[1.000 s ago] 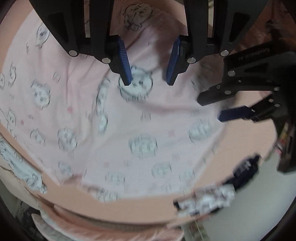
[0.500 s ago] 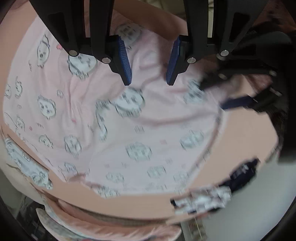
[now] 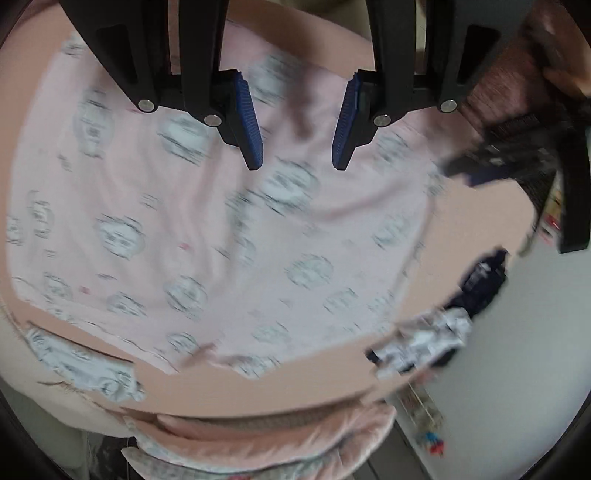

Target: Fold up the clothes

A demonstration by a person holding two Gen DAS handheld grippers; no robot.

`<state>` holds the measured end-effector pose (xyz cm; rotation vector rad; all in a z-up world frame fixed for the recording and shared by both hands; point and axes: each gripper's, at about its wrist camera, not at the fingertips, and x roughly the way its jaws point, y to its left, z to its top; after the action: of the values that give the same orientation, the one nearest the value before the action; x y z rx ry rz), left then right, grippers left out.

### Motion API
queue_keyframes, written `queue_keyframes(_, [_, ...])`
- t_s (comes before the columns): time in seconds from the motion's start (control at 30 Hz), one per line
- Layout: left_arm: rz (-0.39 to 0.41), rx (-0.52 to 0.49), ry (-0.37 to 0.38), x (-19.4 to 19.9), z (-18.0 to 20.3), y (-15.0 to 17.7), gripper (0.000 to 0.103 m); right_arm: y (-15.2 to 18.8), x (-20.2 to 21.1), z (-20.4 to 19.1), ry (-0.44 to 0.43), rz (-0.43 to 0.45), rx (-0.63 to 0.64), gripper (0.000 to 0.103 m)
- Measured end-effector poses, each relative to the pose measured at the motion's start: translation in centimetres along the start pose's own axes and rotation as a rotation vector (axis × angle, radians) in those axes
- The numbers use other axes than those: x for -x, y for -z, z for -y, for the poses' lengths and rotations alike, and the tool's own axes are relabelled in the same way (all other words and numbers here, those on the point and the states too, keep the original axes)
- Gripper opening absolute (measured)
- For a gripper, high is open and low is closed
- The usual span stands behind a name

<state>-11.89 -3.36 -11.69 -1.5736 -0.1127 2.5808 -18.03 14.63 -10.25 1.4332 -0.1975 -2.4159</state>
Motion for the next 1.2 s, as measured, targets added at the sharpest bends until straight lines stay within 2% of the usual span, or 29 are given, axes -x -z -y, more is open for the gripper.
queue_keyframes(0.07, [0.014, -0.035, 0.037, -1.1, 0.5, -1.4, 0.056, 0.2, -1.9, -1.0, 0.044, -0.047, 0.073, 0.039])
queue_keyframes(0.13, [-0.018, -0.088, -0.01, -2.9, 0.4, -2.1, 0.056, 0.3, -3.3, -1.4, 0.077, -0.076, 0.135, 0.038])
queue_keyframes(0.17, [-0.062, -0.107, -0.07, -3.9, 0.1, -2.3, 0.056, 0.3, -3.1, -1.3, 0.09, -0.084, 0.15, 0.038])
queue_keyframes(0.2, [-0.091, -0.101, -0.093, -4.3, -0.8, -2.0, 0.056, 0.3, -2.7, -1.1, 0.105, -0.095, 0.161, 0.038])
queue_keyframes(0.23, [-0.097, -0.059, -0.057, -4.1, -2.1, -2.2, 0.056, 0.2, -2.4, -1.0, 0.12, -0.106, 0.172, 0.038])
queue_keyframes(0.3, [-0.115, -0.017, -0.191, -3.6, -3.6, -3.1, 0.056, 0.2, -1.8, 0.4, 0.127, -0.115, 0.149, 0.038])
queue_keyframes(0.37, [-0.054, 0.018, -0.226, -2.6, -5.2, -4.4, 0.055, -0.1, -1.3, 1.8, 0.104, -0.119, 0.106, 0.038])
queue_keyframes(0.43, [-0.019, 0.066, -0.101, -2.4, -6.1, -6.0, 0.055, -1.6, -1.2, 2.3, 0.057, -0.113, 0.073, 0.039])
queue_keyframes(0.53, [-0.005, 0.015, -0.026, -3.9, -5.4, -7.9, 0.055, -4.9, -2.1, 0.9, 0.052, -0.109, 0.127, 0.039])
queue_keyframes(0.63, [-0.067, 0.041, 0.121, -6.2, -5.1, -8.5, 0.055, -7.4, -5.0, -1.1, 0.03, -0.141, 0.177, 0.039])
queue_keyframes(0.73, [-0.039, -0.02, -0.043, -7.1, -4.8, -8.0, 0.056, -7.9, -7.9, -1.4, 0.042, -0.171, 0.187, 0.039])
queue_keyframes(0.8, [-0.029, -0.009, -0.143, -7.1, -6.3, -7.8, 0.056, -7.8, -8.7, -0.9, 0.062, -0.17, 0.179, 0.038])
queue_keyframes(0.87, [-0.026, 0.053, -0.147, -6.7, -8.6, -7.8, 0.057, -7.8, -8.2, 0.1, 0.084, -0.156, 0.147, 0.038])
queue_keyframes(0.9, [-0.02, 0.081, -0.126, -6.5, -9.3, -8.0, 0.057, -7.8, -7.9, 0.7, 0.1, -0.149, 0.13, 0.038])
queue_keyframes(0.93, [-0.006, 0.095, -0.149, -6.2, -9.6, -8.3, 0.056, -8.0, -7.5, 1.4, 0.118, -0.143, 0.112, 0.038])
queue_keyframes(1.0, [0.056, 0.06, -0.171, -5.1, -8.7, -9.0, 0.055, -8.2, -7.0, 2.1, 0.127, -0.137, 0.099, 0.039])
queue_keyframes(1.07, [0.076, 0.043, -0.058, -4.8, -7.2, -9.7, 0.055, -8.4, -7.3, 0.8, 0.08, -0.165, 0.163, 0.039])
queue_keyframes(1.13, [0.055, 0.028, 0.066, -5.1, -5.8, -9.7, 0.055, -8.3, -8.4, -1.6, 0.066, -0.2, 0.273, 0.039])
queue_keyframes(1.2, [0.021, -0.027, 0.014, -6.5, -5.3, -9.3, 0.055, -8.3, -9.3, -2.5, 0.082, -0.207, 0.314, 0.039])
